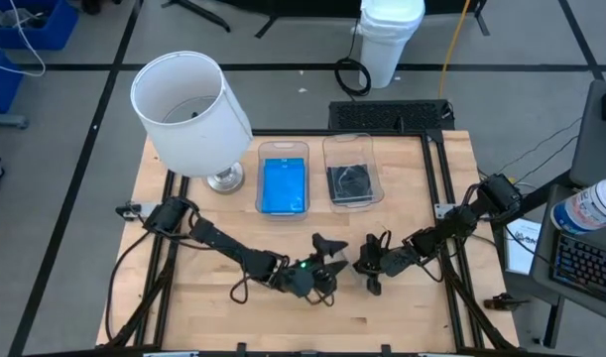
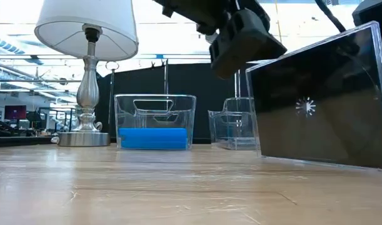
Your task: Pick & place jewel cases by type
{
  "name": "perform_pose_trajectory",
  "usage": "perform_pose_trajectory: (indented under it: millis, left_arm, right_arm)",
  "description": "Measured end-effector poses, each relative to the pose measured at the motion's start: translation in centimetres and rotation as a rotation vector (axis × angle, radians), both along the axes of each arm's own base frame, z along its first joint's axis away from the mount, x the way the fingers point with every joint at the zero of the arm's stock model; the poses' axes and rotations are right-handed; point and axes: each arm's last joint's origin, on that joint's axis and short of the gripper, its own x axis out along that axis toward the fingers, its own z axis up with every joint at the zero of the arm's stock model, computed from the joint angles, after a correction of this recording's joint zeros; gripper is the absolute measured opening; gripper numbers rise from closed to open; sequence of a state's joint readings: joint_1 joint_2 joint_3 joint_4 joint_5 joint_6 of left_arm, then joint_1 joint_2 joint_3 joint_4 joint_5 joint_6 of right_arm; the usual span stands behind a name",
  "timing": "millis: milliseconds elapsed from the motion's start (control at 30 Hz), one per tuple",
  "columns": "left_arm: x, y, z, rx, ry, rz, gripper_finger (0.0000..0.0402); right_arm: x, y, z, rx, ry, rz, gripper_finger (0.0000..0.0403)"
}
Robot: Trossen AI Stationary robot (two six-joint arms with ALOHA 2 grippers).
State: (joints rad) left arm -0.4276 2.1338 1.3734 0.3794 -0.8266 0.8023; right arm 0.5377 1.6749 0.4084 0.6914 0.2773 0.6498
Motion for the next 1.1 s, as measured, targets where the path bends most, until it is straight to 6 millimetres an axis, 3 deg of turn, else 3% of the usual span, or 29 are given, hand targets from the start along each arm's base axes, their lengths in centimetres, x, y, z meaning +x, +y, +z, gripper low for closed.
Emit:
perform_pose_trajectory:
  millis: [167,300,433,600,733,1100]
  left_arm:
    - [0.8,1.6,-0.2,-0.124,-0.016,-0.023,0.0335]
    - [0.7,2.2,-2.7,-0.120,0.089,-0.034,0.0335]
    - [0.9,2.2,-0.4,-0.183,-0.004,-0.029,0.0335]
    - [0.8,2.1,-1.8,-0.221,0.055,-0.073,0.0335]
    - [0.9,1.8,-0.7,-0.243,0.007,-0.088,0.0335]
    - [0.9,2.1,-1.1,-0.250,0.015,-0.064,0.0335]
  right_arm:
    - [0.0,0.0,0.0,-0.005,-0.002,-0.005,0.0000]
    - [0.0,0.0,0.0,-0.031,-0.008,0.008,0.0000]
    - [0.0,-0.1,0.0,-0.059,-0.015,0.021,0.0000]
    - [0.1,-0.2,0.0,-0.067,-0.019,0.006,0.0000]
    - [0.3,-0.5,0.1,-0.083,-0.031,-0.012,0.0000]
    - [1.1,-0.5,1.5,-0.235,-0.216,0.007,0.0000]
